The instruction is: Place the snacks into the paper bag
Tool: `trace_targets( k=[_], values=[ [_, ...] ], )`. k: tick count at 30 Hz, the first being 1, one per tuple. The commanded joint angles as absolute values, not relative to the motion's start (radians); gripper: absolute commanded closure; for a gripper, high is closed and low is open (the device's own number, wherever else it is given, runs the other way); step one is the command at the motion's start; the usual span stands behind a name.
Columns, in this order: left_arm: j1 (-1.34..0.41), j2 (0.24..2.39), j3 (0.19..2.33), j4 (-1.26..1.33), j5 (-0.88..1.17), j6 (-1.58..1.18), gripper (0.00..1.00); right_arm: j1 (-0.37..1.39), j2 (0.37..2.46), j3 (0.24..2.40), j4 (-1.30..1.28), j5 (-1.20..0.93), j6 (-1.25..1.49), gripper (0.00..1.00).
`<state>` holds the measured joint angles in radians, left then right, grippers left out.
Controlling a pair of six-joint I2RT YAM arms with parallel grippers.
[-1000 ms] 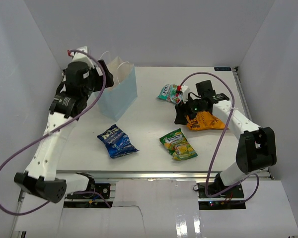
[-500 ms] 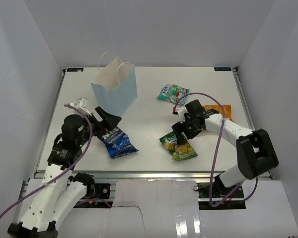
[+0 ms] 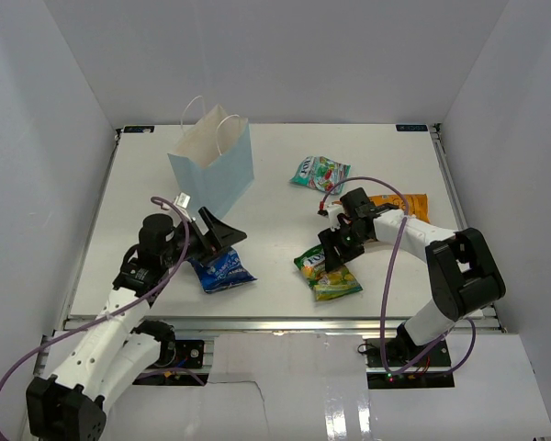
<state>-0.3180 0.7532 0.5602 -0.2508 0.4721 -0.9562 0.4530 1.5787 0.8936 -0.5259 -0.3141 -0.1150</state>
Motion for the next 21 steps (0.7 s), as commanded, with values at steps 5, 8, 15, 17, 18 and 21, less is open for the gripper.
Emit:
trace_targets(
  k=[5,8,15,17,18,21],
  values=[
    [-0.379,0.873,0.534,-0.107,0.555,-0.986,0.02,0.456,1.551,0.891,-0.551,-0.455,-0.262,0.69],
    [-0.405,0.917,0.541,-0.080,0.560,-0.983,0.02,0.456,1.526,0.897,-0.555,-0.503,-0.311,0.80],
    [-0.501,1.066,0.606,-0.041,0.569,-0.948,0.02,0.454,1.479,0.949,-0.587,-0.661,-0.439,0.87],
    [-0.521,1.126,0.630,-0.031,0.575,-0.939,0.02,0.456,1.468,0.962,-0.594,-0.715,-0.474,0.88],
    [-0.540,1.144,0.638,-0.028,0.578,-0.931,0.02,0.454,1.468,0.977,-0.600,-0.733,-0.488,0.88],
    [-0.575,1.216,0.672,-0.017,0.583,-0.920,0.02,0.454,1.471,1.005,-0.620,-0.810,-0.526,0.88]
  ],
)
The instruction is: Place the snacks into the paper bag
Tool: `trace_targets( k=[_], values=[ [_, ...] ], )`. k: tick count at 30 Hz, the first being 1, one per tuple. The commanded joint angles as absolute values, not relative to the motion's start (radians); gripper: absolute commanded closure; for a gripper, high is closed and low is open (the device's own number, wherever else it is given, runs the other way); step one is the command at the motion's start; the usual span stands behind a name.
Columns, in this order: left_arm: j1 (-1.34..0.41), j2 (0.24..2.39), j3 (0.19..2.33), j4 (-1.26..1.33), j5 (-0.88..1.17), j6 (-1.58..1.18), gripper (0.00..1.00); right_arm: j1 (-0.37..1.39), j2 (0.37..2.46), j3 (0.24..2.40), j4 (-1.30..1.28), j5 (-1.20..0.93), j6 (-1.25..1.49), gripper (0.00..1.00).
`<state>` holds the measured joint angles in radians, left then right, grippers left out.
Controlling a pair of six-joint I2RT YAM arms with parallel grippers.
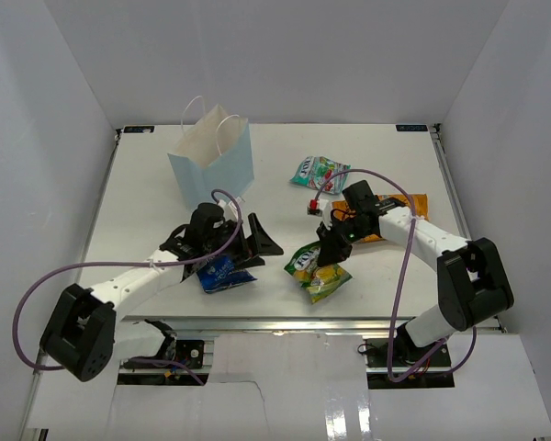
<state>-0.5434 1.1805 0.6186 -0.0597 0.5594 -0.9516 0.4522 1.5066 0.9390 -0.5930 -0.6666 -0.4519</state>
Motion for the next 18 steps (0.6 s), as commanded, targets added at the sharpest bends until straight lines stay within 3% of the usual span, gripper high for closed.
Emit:
trace_targets(
  k=[1,13,16,18],
  values=[
    [-0.584,1.235,0.679,-0.015,0.584,-0.910,0.02,0.454,1.477,1.012,-0.630,-0.825,-0.534,0.88],
    [-0.690,1.460,0.836,-0.011,0.627,-0.853,0.02,0.456,1.496,1.100,-0.672,-0.985,-0.609,0.88],
    [-0.701,1.476,0.860,-0.024,0.618,-0.842,0.11,0.457,1.494,1.106,-0.672,-0.991,-0.611,0.87],
    [-0.703,1.480,0.871,-0.049,0.609,-0.831,0.26,0.456,1.491,1.106,-0.672,-0.985,-0.612,0.87]
  ],
)
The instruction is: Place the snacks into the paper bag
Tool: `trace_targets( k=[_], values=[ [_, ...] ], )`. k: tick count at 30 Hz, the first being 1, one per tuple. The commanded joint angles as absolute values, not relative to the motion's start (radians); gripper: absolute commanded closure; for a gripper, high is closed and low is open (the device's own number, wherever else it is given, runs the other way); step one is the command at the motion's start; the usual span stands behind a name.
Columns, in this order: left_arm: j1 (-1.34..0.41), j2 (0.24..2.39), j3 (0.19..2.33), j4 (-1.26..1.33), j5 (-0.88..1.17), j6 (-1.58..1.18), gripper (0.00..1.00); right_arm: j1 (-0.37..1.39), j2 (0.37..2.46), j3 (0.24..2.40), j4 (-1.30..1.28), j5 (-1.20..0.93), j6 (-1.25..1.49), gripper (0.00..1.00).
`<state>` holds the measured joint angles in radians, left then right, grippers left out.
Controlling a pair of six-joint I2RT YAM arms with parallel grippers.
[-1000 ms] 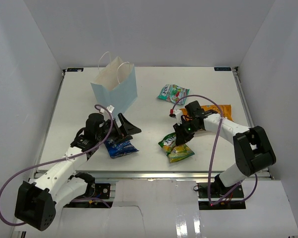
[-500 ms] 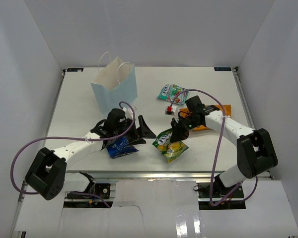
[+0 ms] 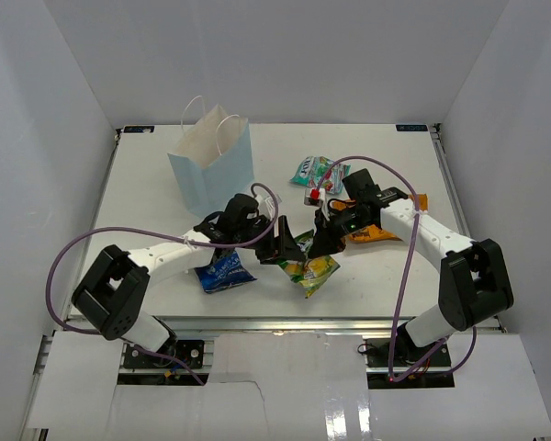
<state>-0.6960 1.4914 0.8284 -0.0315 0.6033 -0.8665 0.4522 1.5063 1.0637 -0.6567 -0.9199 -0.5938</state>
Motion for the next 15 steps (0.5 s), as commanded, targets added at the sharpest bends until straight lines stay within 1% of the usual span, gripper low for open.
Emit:
trace_targets(
  k=[1,2,3,4,7,10,11,12,13,14,15],
  values=[
    [-0.703,1.479,0.883,-0.060,0.606,-0.825,0.30,0.456,1.491,1.106,-0.672,-0.983,-0.615,0.86],
    [-0.703,1.474,0.890,-0.070,0.600,-0.819,0.35,0.457,1.490,1.106,-0.672,-0.980,-0.615,0.85],
    [-0.701,1.470,0.894,-0.081,0.594,-0.809,0.43,0.456,1.488,1.106,-0.672,-0.976,-0.617,0.84],
    [-0.703,1.463,0.899,-0.106,0.574,-0.804,0.47,0.457,1.486,1.106,-0.673,-0.974,-0.618,0.83],
    [-0.703,1.439,0.922,-0.159,0.534,-0.776,0.56,0.457,1.480,1.109,-0.676,-0.969,-0.621,0.78],
    [-0.703,1.410,0.948,-0.219,0.503,-0.744,0.62,0.456,1.479,1.123,-0.686,-0.962,-0.634,0.66],
    [-0.703,1.402,0.962,-0.236,0.482,-0.736,0.63,0.457,1.477,1.126,-0.687,-0.959,-0.635,0.58],
    [-0.703,1.385,0.969,-0.273,0.470,-0.729,0.65,0.454,1.474,1.138,-0.689,-0.954,-0.640,0.54],
    [-0.703,1.378,0.979,-0.297,0.454,-0.710,0.66,0.454,1.473,1.146,-0.693,-0.953,-0.641,0.51],
    [-0.703,1.368,0.989,-0.325,0.419,-0.700,0.66,0.454,1.471,1.155,-0.695,-0.948,-0.643,0.44],
    [-0.703,1.356,1.012,-0.378,0.399,-0.689,0.67,0.448,1.470,1.166,-0.695,-0.945,-0.644,0.41]
  ],
)
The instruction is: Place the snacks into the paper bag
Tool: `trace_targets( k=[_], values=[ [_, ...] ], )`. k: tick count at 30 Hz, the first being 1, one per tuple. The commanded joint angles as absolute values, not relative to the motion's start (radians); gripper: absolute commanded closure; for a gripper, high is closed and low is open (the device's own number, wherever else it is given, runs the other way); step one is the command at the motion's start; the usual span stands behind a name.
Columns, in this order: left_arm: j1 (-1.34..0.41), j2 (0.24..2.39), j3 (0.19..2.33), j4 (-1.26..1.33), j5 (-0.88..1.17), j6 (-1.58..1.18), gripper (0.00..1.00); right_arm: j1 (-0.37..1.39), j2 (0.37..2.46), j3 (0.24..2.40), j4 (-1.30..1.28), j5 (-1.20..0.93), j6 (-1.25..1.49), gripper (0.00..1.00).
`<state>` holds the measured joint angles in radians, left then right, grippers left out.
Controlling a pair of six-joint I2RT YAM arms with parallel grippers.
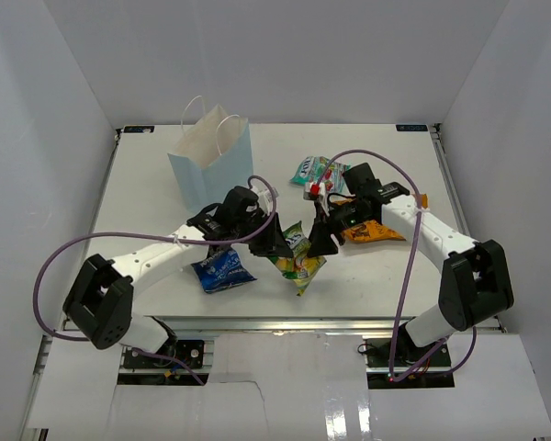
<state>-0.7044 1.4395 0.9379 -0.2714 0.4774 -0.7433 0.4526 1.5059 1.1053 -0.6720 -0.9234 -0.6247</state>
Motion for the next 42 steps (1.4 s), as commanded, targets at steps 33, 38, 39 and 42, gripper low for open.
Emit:
trace_targets(
  k=[33,38,39,42],
  values=[
    [-0.287,1.551,2.235,-0.833,-0.137,-0.153,0.72,0.278,1.497,1.230,-0.727,-1.003,-0.732,0.29],
    [-0.267,1.592,2.171,-0.807,-0.107,-0.126,0.73,0.256,1.490,1.207,-0.726,-1.008,-0.733,0.29],
    [-0.265,1.591,2.142,-0.801,-0.089,-0.126,0.73,0.255,1.488,1.206,-0.726,-1.006,-0.733,0.29],
    [-0.265,1.588,2.067,-0.782,-0.071,-0.097,0.71,0.245,1.489,1.198,-0.726,-1.011,-0.736,0.29]
  ],
)
